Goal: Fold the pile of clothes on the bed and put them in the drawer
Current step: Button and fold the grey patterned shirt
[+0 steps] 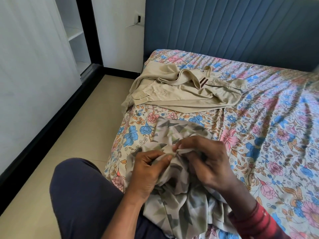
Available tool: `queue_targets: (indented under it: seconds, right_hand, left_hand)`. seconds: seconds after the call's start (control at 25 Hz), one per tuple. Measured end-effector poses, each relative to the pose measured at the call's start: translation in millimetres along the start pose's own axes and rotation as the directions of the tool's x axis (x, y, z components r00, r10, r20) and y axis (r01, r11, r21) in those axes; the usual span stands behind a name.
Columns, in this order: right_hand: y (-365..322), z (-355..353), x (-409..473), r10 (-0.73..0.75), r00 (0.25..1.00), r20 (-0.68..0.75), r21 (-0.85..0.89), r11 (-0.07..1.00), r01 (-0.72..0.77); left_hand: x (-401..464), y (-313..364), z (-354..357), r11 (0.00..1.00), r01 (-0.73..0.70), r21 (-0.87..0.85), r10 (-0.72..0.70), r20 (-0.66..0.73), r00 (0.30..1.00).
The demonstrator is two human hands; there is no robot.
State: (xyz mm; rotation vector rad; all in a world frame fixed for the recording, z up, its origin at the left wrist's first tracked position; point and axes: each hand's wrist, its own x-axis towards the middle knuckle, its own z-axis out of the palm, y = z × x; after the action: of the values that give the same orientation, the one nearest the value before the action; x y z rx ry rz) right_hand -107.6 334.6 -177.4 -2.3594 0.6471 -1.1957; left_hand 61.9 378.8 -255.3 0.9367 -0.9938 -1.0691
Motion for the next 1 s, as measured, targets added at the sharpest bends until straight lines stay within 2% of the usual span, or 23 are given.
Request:
queue_targets:
  seconds: [0.04,0.08,0.12,0.2,0.24,0.28,0.32,0.4,0.48,0.68,0.84,1.0]
  right_hand:
    - [1.9,-2.2,2.9,0.008,1.0,0.008,-0.027,1.0,-0.008]
    - [4.4,-4.2,5.3,0.009,0.996,0.084,-0.04,0.999,-0.006]
    - [6.3,-6.0,7.5,0.003,0.974,0.225,-0.03,1.0,0.003]
    - [10.1,-8.1,10.1,-0.01,0.861,0.508,-0.024,0.999,0.025]
    - [11.5,-8.4,9.2,-0.014,0.825,0.565,-0.035,0.999,0.041]
    - [12.4,-8.2,6.8,-0.012,0.835,0.549,-0.05,0.998,0.047]
    - [11.1,-6.8,4.0,-0.007,0.879,0.477,-0.058,0.998,0.039]
    - [6.7,-1.4,-0.9,0.033,0.961,0.275,-0.07,0.997,-0.014]
    - [5.0,5.3,-3.6,0.08,0.978,0.191,-0.098,0.993,-0.062]
    - [4.1,15.3,-8.3,0.23,0.965,0.127,-0.221,0.955,-0.199]
    - [7.3,20.5,-14.4,0.271,0.956,0.111,-0.28,0.932,-0.231]
    - [10.1,21.3,-16.7,0.295,0.95,0.103,-0.29,0.922,-0.255]
  left_hand:
    - [-0.9,-0.6,0.9,0.998,-0.021,0.055,0.019,0.034,0.999]
    - [-2.1,-0.8,1.4,0.997,-0.029,0.071,0.025,0.054,0.998]
    - [-2.3,-1.0,1.3,0.999,-0.011,0.037,0.009,0.052,0.999]
    - [-0.9,1.5,-0.3,0.991,0.062,-0.121,-0.061,0.013,0.998]
    - [-0.2,2.7,-1.1,0.978,0.085,-0.19,-0.085,0.004,0.996]
    - [0.1,3.4,-0.8,0.974,0.093,-0.206,-0.094,0.005,0.996]
    - [0.4,2.5,-0.3,0.982,0.085,-0.171,-0.084,0.01,0.996]
    - [-1.3,0.6,2.1,0.995,0.046,-0.091,-0.044,0.026,0.999]
    - [-1.5,-1.1,2.6,0.996,0.05,-0.075,-0.049,0.015,0.999]
    - [-0.8,0.7,1.1,0.997,0.043,-0.069,-0.045,-0.028,0.999]
    - [-1.0,2.3,0.9,0.988,-0.042,0.146,0.037,0.034,0.999]
    - [-4.4,1.0,1.5,0.972,-0.093,0.215,0.079,0.071,0.994]
